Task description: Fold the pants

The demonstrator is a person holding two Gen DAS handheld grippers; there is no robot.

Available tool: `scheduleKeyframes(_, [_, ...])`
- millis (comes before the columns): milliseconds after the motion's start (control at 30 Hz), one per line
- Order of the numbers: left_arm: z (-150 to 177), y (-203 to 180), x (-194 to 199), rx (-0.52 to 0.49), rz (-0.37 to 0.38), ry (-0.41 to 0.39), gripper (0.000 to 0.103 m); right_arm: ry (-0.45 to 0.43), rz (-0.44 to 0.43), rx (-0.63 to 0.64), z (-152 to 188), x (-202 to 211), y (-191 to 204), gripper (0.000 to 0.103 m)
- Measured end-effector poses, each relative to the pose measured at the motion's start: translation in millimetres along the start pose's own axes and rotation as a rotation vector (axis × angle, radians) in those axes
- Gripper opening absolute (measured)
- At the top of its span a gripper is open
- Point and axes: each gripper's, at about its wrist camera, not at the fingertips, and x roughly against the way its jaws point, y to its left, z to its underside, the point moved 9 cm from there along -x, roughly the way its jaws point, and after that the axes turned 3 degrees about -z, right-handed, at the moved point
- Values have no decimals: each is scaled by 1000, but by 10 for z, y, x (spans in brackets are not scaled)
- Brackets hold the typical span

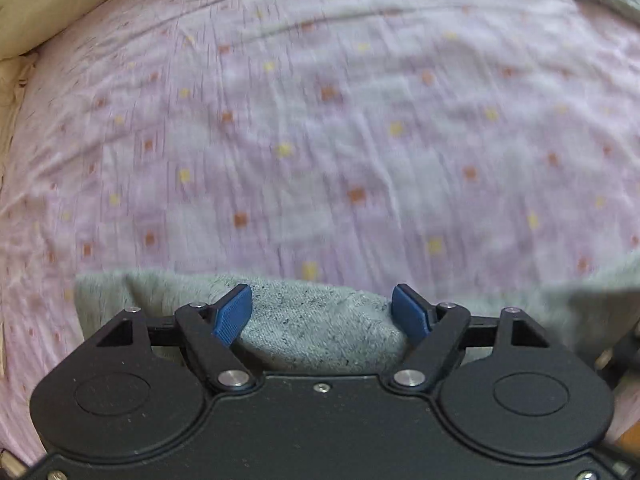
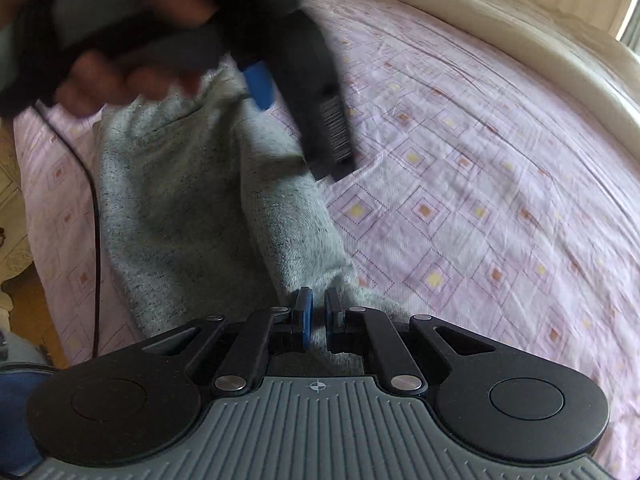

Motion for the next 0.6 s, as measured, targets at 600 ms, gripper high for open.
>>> scheduleKeyframes(600, [580, -61, 202, -29, -43, -139, 79, 72, -449, -599, -372, -242, -591, 9])
